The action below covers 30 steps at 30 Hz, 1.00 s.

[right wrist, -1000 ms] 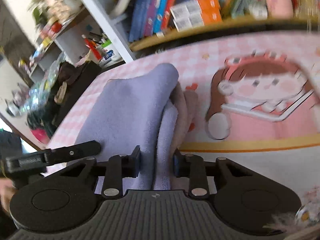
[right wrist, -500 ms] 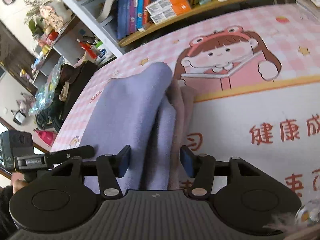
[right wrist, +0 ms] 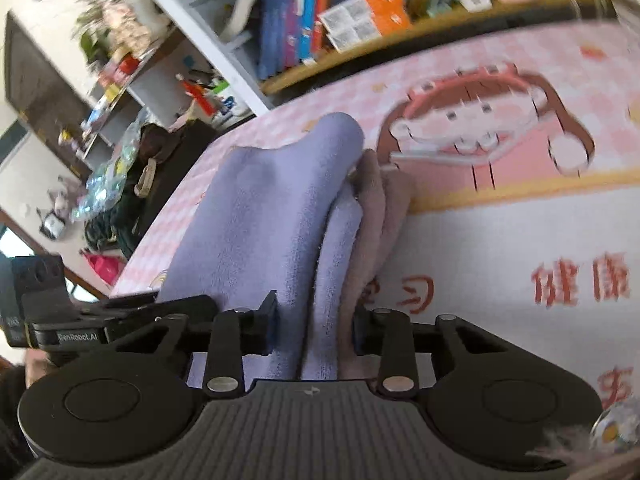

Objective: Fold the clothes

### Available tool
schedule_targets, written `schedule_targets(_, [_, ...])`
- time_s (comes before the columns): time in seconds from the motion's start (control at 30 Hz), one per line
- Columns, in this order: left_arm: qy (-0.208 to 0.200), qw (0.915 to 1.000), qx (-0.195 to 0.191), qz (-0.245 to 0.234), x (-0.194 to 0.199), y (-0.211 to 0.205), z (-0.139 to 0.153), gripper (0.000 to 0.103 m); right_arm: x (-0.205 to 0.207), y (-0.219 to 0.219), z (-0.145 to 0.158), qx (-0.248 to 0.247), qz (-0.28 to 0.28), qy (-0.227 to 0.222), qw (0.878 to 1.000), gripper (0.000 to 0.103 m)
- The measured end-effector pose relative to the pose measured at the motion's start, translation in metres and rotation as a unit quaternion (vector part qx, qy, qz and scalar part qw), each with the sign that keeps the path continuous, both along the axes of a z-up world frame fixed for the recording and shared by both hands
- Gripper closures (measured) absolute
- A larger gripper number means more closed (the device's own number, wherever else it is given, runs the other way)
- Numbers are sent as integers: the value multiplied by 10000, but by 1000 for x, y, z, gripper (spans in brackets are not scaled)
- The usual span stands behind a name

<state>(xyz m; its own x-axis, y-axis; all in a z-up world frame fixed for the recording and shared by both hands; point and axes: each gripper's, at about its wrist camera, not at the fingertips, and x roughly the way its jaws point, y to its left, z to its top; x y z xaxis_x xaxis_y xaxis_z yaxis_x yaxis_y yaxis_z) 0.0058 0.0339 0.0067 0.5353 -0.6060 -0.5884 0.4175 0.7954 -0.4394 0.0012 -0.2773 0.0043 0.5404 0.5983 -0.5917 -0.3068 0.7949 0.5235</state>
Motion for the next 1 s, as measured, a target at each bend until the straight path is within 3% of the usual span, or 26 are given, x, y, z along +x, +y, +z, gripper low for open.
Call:
schedule_targets(0.23, [-385, 9992, -7, 47, 31, -3, 30, 43, 28, -2, 27, 124, -127, -539, 9984, 74])
schedule_targets(0.43, [-566, 9982, -144, 141, 88, -8, 47, 43, 82, -2, 49, 217, -303, -789, 9962, 74])
schedule_targets(0.73, [-544, 9973, -239, 437, 161, -8, 39, 43, 158, 11, 56, 24, -473, -873, 9951, 74])
schedule_targets(1.0, [-562, 9962, -160, 648, 207, -4, 23, 44, 212, 17, 39, 60, -484, -869, 9950, 74])
